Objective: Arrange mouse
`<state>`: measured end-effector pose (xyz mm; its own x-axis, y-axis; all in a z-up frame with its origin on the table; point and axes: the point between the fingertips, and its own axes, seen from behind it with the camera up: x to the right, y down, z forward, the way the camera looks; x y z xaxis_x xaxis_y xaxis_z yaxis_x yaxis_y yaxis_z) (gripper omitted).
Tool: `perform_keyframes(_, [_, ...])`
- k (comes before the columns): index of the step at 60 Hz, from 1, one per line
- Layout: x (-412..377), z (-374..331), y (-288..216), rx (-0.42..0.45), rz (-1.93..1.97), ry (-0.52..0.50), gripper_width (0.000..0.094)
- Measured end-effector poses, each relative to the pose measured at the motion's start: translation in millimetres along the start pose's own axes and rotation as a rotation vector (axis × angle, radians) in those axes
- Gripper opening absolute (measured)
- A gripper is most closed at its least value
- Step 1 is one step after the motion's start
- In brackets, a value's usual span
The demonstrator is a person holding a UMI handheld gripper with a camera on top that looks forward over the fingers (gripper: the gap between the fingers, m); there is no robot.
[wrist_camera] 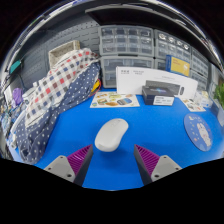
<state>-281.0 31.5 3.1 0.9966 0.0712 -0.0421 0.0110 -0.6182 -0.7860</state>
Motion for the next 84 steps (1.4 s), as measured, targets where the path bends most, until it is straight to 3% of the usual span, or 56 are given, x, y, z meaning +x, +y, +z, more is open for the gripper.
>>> perform_keyframes(26, [-23.8,91.3,-48.5,-0.075,-0.027,0.024,0.0828])
perform_keyframes(41, [-33.6,91.9,-45.6,-0.138,-0.047,-0.006,0.0717])
perform_keyframes(47, [-28.2,88.4,-42.5,-0.146,-0.037,0.005,0.0626])
perform_keyframes(49, [-24.3,88.7,-43.1,-0.139,-0.025,0.018,0.0519])
perform_keyframes(58, [-22.1,87.8,-42.2,-0.148,-0.006,0.021,0.0437])
perform_keyframes(59, [-22.1,87.6,-41.6,-0.153,-0.004,0.022,0.0475])
perform_keyframes(60, [-21.9,88.1,-42.6,-0.149,-0.004,0.023,0.0409])
perform_keyframes(65, [-22.5,88.3,-41.9,-0.156,-0.013,0.017,0.0349])
perform_keyframes(73, [-19.5,81.3,-44.8,-0.206,-0.028,-0.041,0.0345])
perform_keyframes(84, [42.5,11.5,-144.3,-0.001,-0.043,-0.074,0.0347])
